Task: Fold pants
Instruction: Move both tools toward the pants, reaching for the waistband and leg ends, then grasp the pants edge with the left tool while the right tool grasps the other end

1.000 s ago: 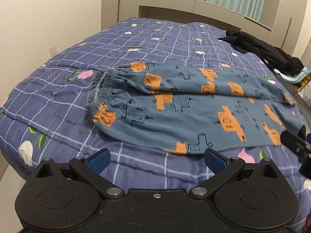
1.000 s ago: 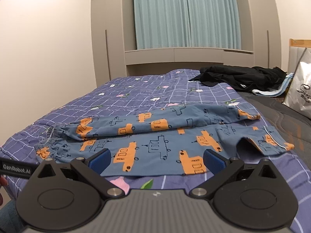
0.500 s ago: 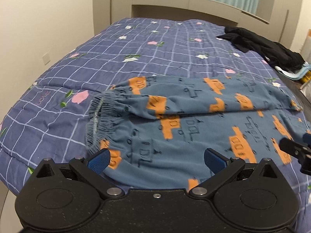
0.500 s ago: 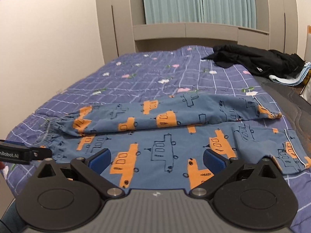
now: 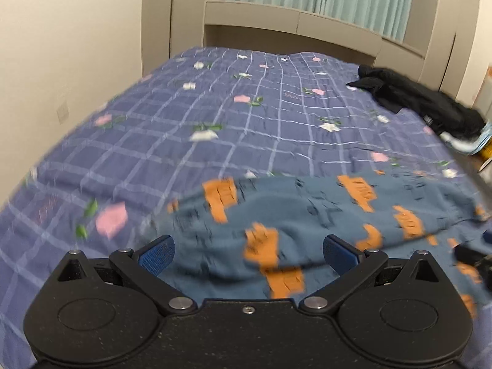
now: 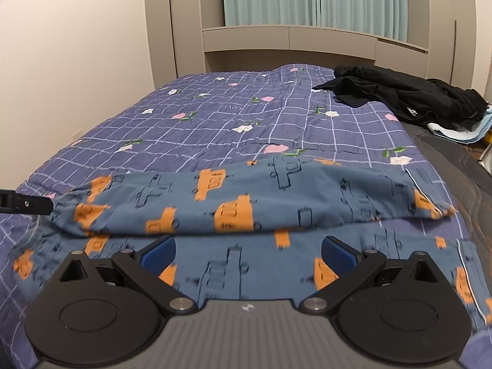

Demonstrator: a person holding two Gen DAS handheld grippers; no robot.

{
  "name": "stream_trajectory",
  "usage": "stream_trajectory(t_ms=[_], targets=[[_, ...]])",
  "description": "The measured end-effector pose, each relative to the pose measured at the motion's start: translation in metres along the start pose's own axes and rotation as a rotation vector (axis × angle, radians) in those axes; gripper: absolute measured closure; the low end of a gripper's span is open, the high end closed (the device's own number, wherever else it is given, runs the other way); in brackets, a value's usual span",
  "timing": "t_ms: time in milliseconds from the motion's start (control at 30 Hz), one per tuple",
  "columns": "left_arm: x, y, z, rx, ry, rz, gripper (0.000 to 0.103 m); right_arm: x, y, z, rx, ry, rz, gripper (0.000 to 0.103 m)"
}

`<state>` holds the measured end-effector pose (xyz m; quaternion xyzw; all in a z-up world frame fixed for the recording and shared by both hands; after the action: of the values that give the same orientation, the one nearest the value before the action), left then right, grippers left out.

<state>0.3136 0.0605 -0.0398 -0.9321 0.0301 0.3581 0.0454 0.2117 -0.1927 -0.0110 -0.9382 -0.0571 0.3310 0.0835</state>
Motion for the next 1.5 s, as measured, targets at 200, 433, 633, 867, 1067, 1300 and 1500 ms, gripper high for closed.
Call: stream_trajectory(t_ms=[200, 433, 633, 867, 1067, 1300, 1500], targets=[[0.04, -0.002, -0.034, 0.223, 0.012, -0.103, 0.0, 0.029, 0.002, -0.036, -0.072, 0.016, -0.07, 0.0], [0.083, -0.012, -0.053, 0.256, -0.01, -0.084, 0.0, 0.074, -0.015, -0.075, -0.3, -0.008, -0.211, 0.0], [0.111, -0.02, -0.058, 0.279, -0.042, -0.085, 0.0, 0.125, -0.025, -0.087, -0.349, -0.163, -0.375, 0.0], [0.138, -0.026, -0.055, 0.325, -0.085, -0.087, 0.0, 0.168, -0.026, -0.089, -0.418, -0.264, -0.395, 0.0], [0.147, -0.024, -0.058, 0.34, -0.086, 0.051, 0.001, 0.194, -0.025, -0.086, -0.507, -0.371, -0.391, 0.0], [0.157, -0.03, -0.059, 0.363, -0.124, 0.193, 0.001, 0.214, 0.0, -0.098, -0.466, -0.377, -0.351, 0.0], [0.171, -0.042, -0.054, 0.312, -0.183, 0.216, 0.008, 0.221, 0.018, -0.096, -0.409, -0.368, -0.333, 0.006]])
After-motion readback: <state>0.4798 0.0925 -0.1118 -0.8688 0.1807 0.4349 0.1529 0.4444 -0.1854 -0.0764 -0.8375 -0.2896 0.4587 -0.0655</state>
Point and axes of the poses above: each gripper's, at about its wrist camera, not at the fingertips, and x roughly the way its jaws point, y to its right, z to its underside, the point moved 10 cm from there along x, roughly the way its jaws point, and after that the axes turned 9 degrees about x, right-handed, at the moved point
